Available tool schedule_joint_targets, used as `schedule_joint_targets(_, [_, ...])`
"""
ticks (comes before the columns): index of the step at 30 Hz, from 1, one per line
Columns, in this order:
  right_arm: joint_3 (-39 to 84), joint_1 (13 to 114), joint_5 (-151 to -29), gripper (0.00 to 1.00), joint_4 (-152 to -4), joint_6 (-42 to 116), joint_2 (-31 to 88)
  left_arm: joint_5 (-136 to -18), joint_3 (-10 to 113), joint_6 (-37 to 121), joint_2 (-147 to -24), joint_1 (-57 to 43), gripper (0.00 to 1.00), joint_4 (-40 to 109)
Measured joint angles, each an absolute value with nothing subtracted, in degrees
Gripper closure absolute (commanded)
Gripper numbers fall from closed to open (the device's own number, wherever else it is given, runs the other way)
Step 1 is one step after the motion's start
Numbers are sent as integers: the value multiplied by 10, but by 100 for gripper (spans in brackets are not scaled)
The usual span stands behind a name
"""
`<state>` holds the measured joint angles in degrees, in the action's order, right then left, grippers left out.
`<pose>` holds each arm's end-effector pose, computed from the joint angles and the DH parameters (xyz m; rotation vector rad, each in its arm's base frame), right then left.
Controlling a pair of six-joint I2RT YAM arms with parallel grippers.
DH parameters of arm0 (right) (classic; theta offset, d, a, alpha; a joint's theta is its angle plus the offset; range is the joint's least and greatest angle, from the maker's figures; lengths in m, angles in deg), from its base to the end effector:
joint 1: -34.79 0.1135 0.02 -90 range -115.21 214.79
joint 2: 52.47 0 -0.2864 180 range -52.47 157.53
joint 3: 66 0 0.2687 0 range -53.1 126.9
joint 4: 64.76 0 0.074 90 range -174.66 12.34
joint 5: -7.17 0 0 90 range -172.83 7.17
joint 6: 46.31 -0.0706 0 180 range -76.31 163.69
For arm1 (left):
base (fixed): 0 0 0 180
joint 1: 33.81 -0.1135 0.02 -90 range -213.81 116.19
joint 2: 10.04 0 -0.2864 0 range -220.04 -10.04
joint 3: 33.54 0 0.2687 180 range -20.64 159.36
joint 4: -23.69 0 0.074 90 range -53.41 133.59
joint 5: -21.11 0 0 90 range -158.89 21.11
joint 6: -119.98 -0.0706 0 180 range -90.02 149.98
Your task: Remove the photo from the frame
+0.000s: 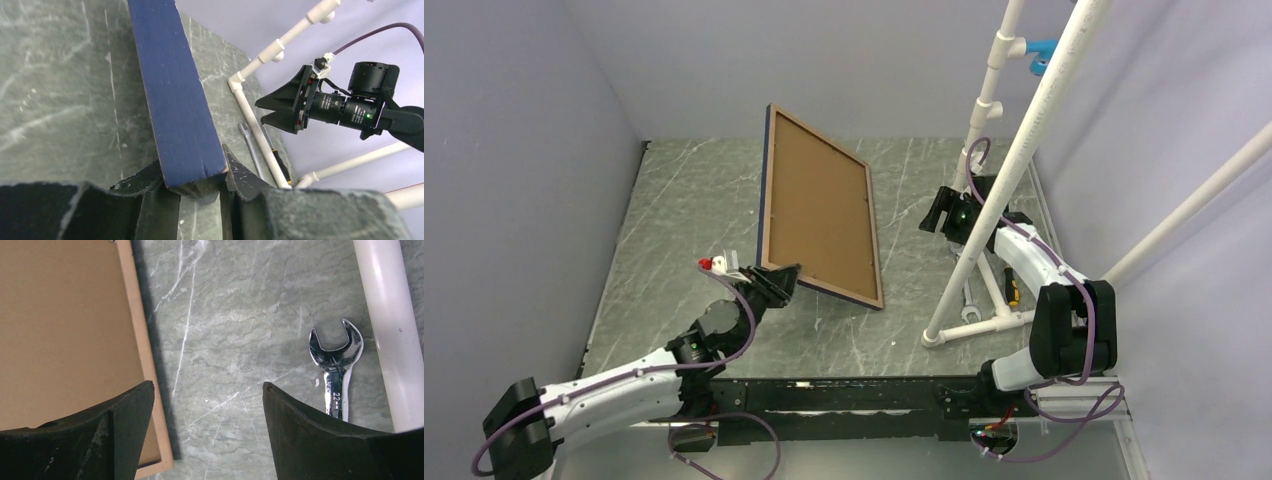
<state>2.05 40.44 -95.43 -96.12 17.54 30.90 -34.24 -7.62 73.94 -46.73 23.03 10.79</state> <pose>0.3409 0.0492 0.2230 0.3265 2.4024 0.5207 0.1355 -0.1340 0.2393 -0.3221 1.5833 -0.9236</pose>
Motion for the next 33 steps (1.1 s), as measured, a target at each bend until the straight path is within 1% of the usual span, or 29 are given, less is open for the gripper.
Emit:
schedule_joint_targets(6, [14,404,-954,20,-955,175,309,-345,-102,833,-559,231,100,17])
schedule_joint_targets(14, [2,404,-951,20,-944,175,309,-354,-120,924,-723,231,100,-139])
schedule_joint_targets(19, [-7,404,-934,20,-937,172,306,-374,-120,970,-825,232,100,-228])
schedule_joint_targets(25, [-34,403,-902,20,-925,169,271,-396,-118,1027,-945,233,100,-336])
schedule_joint_targets(33, [-38,401,-888,19,-911,169,256,-391,-88,1102,-1089,272,100,-439])
